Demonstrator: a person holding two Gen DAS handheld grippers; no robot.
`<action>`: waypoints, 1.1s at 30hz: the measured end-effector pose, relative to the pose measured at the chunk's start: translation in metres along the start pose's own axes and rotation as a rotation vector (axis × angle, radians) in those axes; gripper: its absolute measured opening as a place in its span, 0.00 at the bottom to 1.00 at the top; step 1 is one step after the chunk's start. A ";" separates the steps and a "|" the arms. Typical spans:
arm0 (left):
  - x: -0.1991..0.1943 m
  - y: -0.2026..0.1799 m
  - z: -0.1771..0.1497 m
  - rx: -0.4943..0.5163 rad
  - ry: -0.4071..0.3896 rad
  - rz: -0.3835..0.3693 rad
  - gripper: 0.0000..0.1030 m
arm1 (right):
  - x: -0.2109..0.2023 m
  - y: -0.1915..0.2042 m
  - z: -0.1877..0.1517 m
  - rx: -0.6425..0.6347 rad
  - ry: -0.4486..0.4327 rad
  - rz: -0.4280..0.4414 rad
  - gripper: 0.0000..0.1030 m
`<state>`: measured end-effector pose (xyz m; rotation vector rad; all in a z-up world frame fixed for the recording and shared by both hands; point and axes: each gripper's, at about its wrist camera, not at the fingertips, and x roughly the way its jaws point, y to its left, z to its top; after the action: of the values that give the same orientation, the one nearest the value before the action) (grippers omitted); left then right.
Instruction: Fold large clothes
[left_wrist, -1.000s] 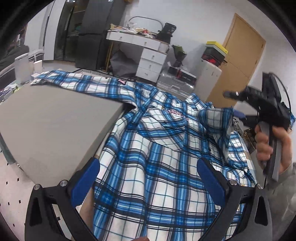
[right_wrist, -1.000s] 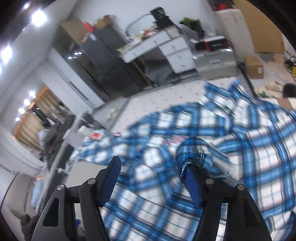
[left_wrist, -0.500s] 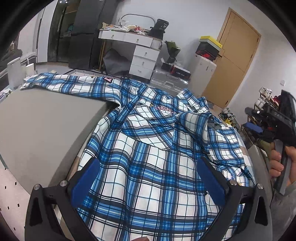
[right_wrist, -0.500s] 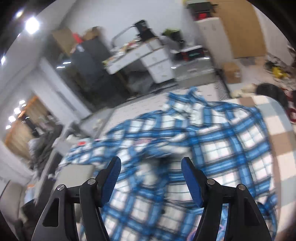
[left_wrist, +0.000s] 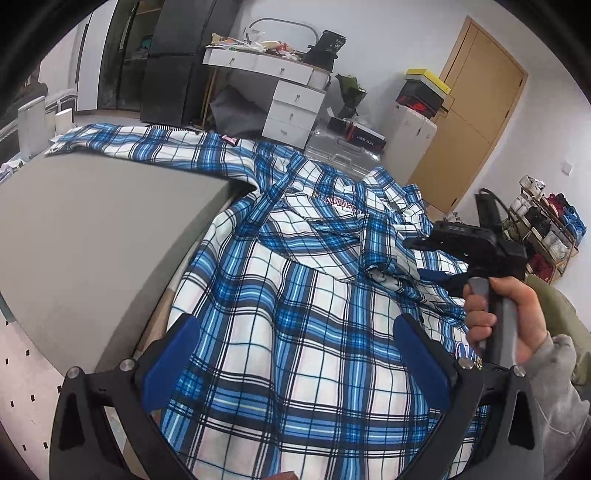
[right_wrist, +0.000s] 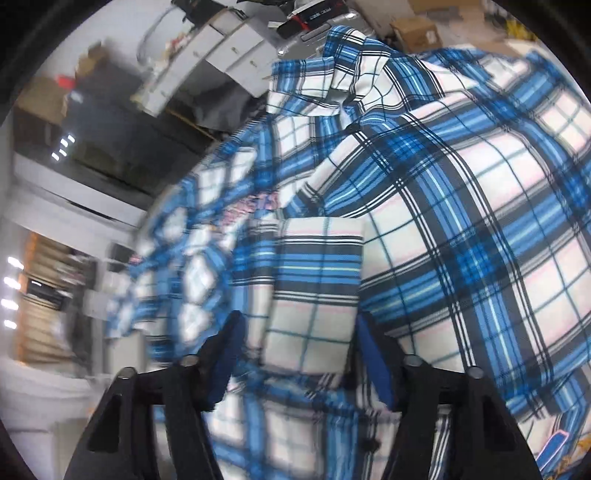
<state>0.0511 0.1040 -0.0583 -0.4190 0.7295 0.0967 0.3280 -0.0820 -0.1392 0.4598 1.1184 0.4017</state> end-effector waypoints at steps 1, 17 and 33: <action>0.000 0.003 -0.001 -0.001 0.003 -0.001 0.99 | 0.003 0.002 -0.001 -0.008 -0.004 -0.023 0.33; -0.023 0.022 -0.004 -0.047 -0.040 0.027 0.99 | -0.107 0.082 -0.024 -0.384 -0.199 0.172 0.55; -0.020 0.014 -0.028 0.055 -0.012 0.188 0.99 | -0.188 -0.199 -0.064 -0.079 -0.164 -0.405 0.60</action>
<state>0.0150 0.1069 -0.0684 -0.2960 0.7572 0.2549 0.2119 -0.3374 -0.1276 0.1848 1.0019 0.0513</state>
